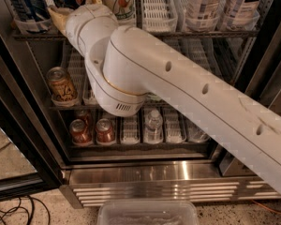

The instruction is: Pick pepsi can from top shelf of fridge

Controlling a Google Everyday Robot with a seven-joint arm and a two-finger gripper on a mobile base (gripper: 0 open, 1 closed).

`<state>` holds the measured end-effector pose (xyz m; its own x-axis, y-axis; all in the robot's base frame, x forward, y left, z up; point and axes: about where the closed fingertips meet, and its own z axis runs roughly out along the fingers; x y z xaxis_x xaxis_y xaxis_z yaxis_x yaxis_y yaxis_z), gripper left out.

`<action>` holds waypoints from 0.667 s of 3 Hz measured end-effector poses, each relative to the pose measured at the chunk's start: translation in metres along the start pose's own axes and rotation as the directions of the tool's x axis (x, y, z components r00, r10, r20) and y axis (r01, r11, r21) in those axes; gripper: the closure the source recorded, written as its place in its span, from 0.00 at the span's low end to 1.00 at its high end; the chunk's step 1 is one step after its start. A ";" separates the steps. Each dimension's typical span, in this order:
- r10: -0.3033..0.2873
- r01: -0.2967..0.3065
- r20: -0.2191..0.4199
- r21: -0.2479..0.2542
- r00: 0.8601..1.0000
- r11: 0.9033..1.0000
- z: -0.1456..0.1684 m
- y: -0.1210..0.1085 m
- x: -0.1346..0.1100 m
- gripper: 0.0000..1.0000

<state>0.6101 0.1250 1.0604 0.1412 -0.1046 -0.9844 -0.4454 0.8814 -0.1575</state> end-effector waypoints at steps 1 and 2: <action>-0.006 0.006 0.002 0.004 1.000 1.000 0.006 -0.005 -0.001 0.89; -0.010 0.010 0.013 0.005 1.000 1.000 0.009 -0.008 -0.004 1.00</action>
Offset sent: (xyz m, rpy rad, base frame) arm 0.0384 -0.0134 0.0314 -0.0026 -0.1087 -0.0139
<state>0.6212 0.1223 1.0662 0.1569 -0.1080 -0.9817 -0.4399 0.8823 -0.1673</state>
